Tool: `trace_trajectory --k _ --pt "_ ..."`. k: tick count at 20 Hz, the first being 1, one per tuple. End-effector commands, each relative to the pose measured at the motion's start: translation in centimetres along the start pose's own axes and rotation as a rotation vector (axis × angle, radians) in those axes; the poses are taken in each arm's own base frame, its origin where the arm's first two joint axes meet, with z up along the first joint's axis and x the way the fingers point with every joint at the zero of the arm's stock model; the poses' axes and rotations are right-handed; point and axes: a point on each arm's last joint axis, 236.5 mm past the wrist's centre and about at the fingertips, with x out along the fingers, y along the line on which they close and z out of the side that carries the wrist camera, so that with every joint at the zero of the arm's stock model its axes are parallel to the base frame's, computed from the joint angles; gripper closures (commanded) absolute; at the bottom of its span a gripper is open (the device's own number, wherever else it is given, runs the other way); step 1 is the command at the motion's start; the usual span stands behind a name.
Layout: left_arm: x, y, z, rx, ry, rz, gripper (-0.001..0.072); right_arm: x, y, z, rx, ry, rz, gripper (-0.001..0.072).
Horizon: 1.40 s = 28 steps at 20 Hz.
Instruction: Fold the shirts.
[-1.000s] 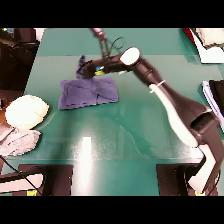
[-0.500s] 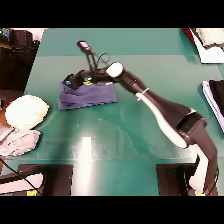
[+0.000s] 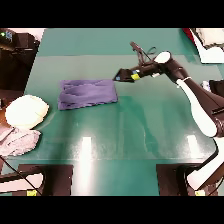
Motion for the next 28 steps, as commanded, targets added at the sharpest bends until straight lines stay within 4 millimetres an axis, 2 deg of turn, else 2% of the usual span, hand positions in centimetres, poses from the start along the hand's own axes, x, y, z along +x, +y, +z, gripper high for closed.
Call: trace_trajectory --k 1,6,11,13,15,16,17,18,20,22,25,28 --pt "0.8 -0.4 -0.2 -0.008 0.016 -0.027 0.0679 0.0 -3.1 -2.3 0.181 0.096 0.090 0.0059" --pt "0.9 -0.5 -0.5 -0.008 0.029 -0.030 0.0679 5.0 -2.9 -3.3 0.222 0.213 0.130 0.0060" --pt "0.8 -0.5 -0.6 -0.007 0.034 -0.030 0.0679 10.1 -0.3 -3.9 0.190 0.246 0.145 0.0060" --pt "0.8 -0.5 -0.6 -0.007 0.035 -0.030 0.0679 11.8 0.7 -3.0 0.173 0.189 0.131 0.0070" --pt "0.8 -0.5 -0.7 -0.008 0.039 -0.031 0.0679 12.6 1.8 -1.5 0.187 0.115 0.157 0.0213" --pt "0.8 -0.5 -0.9 -0.007 0.046 -0.032 0.0679 12.8 2.8 -0.6 0.192 0.078 0.188 0.0339" --pt "0.8 -0.5 -1.1 -0.007 0.055 -0.033 0.0679 12.8 3.6 0.1 0.173 0.045 0.222 0.0575" --pt "0.8 -0.6 -1.3 -0.007 0.063 -0.034 0.0679 12.5 4.6 1.0 0.150 0.014 0.259 0.0694" --pt "0.8 -0.6 -1.6 0.005 0.079 -0.036 0.0679 10.6 5.3 2.4 0.101 -0.026 0.253 0.0695" --pt "0.8 -0.6 -2.0 0.012 0.093 -0.038 0.0679 6.5 4.5 4.6 0.030 -0.078 0.183 0.0696" --pt "0.7 -0.6 -2.0 0.012 0.092 -0.038 0.0679 -2.9 1.8 7.9 -0.058 -0.168 0.041 0.0696" --pt "0.8 -0.6 -1.9 0.011 0.091 -0.038 0.0679 -14.1 -2.6 9.8 -0.084 -0.268 -0.147 0.0696"
